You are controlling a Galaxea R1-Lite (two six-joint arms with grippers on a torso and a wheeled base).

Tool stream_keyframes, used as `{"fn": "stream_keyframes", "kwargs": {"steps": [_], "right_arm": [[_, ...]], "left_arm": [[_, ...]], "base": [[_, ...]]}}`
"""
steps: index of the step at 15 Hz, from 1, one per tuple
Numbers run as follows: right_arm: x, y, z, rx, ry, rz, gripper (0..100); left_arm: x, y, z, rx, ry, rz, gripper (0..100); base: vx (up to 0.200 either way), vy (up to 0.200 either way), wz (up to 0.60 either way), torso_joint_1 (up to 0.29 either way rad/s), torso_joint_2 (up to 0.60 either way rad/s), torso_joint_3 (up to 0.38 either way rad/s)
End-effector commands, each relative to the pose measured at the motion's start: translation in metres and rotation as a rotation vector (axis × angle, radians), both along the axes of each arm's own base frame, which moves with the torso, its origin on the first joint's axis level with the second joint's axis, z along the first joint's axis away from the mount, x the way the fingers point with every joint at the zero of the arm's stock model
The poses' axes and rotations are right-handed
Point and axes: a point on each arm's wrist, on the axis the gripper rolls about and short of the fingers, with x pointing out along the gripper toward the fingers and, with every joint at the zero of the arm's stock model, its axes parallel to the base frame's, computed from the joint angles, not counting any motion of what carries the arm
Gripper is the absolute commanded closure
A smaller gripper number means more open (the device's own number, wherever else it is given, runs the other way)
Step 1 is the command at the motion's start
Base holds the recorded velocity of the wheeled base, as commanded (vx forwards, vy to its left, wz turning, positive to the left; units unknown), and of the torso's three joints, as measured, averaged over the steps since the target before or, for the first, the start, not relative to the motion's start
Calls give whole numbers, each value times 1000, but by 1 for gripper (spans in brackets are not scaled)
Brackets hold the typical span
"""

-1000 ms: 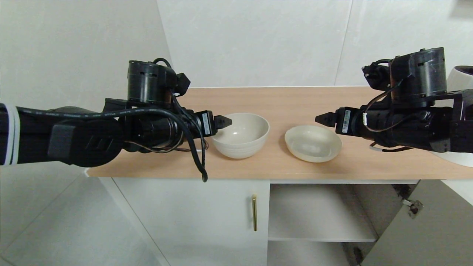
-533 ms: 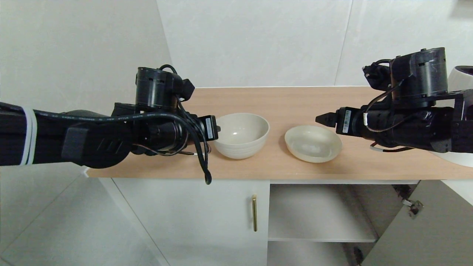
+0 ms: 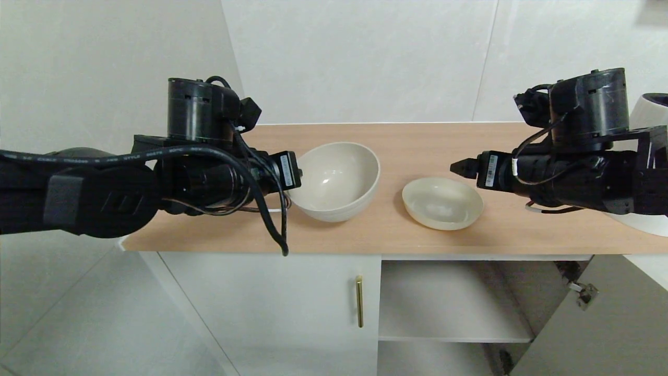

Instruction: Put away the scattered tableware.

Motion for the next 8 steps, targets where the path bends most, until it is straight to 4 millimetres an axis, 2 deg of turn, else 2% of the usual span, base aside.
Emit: {"fn": "stream_keyframes", "kwargs": {"steps": [1,5,8], "right_arm": [[14,1,-13,-34,44,-39,0],[29,-1,-28,-86,116,-79,0],[32,-1,-34,-113,165,-83,0]], "left_arm": [[-7,1,6,-8,-16,-7,100],[-12,0,8,-11,-16,-22,100],[-15,1,10,-19,-18,-39,100]], "base": [[0,0,0,0,0,0],[0,0,0,0,0,0],[0,0,0,0,0,0]]}}
